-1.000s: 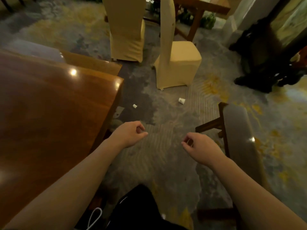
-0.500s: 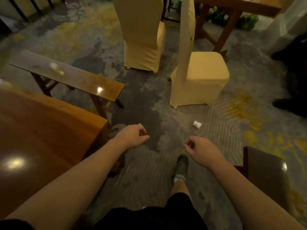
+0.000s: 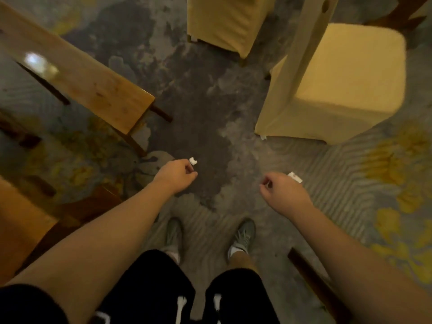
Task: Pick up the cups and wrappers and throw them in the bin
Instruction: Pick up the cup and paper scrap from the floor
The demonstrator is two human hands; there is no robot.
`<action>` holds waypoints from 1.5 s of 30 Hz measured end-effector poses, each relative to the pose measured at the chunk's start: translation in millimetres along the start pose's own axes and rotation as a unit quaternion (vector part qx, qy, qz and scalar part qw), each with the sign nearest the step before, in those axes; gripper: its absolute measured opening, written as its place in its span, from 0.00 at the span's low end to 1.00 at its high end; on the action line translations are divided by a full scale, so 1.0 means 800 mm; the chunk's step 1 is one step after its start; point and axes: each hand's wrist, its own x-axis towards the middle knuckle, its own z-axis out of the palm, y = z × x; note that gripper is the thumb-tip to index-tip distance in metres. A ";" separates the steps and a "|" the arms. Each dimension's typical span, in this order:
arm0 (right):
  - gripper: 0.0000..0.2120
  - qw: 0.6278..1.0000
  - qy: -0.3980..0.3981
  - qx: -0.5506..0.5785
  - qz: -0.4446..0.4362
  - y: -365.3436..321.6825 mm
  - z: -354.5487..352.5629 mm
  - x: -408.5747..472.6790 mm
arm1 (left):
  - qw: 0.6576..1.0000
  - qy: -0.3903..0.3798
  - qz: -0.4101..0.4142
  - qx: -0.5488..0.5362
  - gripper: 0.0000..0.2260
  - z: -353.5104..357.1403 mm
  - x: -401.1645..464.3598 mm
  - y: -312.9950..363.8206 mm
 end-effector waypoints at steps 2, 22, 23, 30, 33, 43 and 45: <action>0.09 1.000 -0.004 0.003 0.008 0.020 0.026 0.048 | 1.000 -0.006 -0.013 0.003 0.07 0.028 0.060 -0.007; 0.21 0.989 -0.118 -0.066 0.066 0.215 0.411 0.369 | 0.993 -0.023 -0.004 0.113 0.27 0.347 0.503 -0.200; 0.23 0.986 -0.133 -0.070 0.066 0.218 0.426 0.379 | 0.992 -0.030 0.000 0.122 0.26 0.355 0.510 -0.205; 0.35 0.968 -0.219 -0.078 0.100 0.248 0.523 0.433 | 0.993 0.004 0.000 0.119 0.10 0.396 0.520 -0.209; 0.33 0.966 -0.222 -0.074 0.114 0.259 0.541 0.439 | 0.995 0.020 0.046 0.085 0.09 0.386 0.502 -0.194; 0.30 0.952 -0.297 -0.022 0.073 0.284 0.500 0.424 | 0.986 -0.082 0.127 0.071 0.03 0.357 0.397 -0.068; 0.25 0.960 -0.267 0.000 0.086 0.301 0.468 0.405 | 0.983 -0.097 0.141 0.061 0.04 0.358 0.383 -0.024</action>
